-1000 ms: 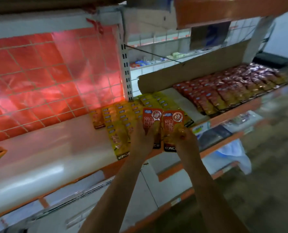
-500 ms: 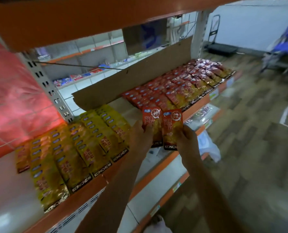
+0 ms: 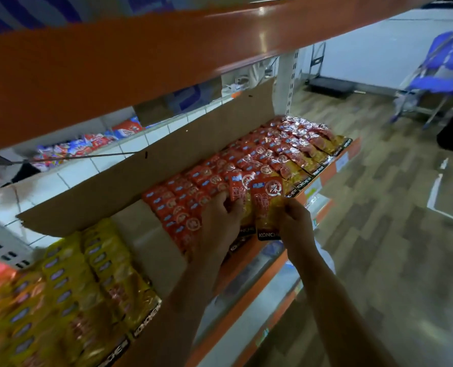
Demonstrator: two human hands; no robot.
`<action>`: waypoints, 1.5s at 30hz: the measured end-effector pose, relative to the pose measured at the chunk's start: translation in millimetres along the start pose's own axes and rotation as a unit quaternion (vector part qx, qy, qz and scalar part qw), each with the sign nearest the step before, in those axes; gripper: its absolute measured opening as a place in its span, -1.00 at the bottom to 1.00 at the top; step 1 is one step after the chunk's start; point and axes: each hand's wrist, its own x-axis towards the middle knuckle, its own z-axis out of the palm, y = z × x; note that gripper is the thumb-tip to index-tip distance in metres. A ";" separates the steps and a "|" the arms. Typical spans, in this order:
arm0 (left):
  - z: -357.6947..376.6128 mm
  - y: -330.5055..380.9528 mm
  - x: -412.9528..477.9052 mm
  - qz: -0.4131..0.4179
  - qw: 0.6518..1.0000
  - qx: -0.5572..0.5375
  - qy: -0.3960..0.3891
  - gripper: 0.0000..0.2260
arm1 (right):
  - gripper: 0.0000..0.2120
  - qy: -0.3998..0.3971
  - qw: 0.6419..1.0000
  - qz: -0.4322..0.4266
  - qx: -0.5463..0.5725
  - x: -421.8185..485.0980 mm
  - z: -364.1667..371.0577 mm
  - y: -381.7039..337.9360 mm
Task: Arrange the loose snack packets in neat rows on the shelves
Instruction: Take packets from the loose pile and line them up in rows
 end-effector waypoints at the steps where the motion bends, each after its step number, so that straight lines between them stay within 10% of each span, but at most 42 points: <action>1: 7.0 0.7 7.0 -0.001 1.000 0.011 0.000 -0.79 | -0.85 0.000 1.000 -0.002 -0.004 11.6 -1.4 0.4; 18: 122.0 31.0 62.3 -0.080 0.987 0.067 0.122 -0.57 | -0.83 -0.121 0.984 -0.095 -0.090 198.8 -53.1 24.5; 45: 156.8 33.7 47.4 -0.158 0.909 0.334 0.194 -0.45 | -0.64 -0.208 0.905 -0.177 -0.327 203.5 -60.2 33.3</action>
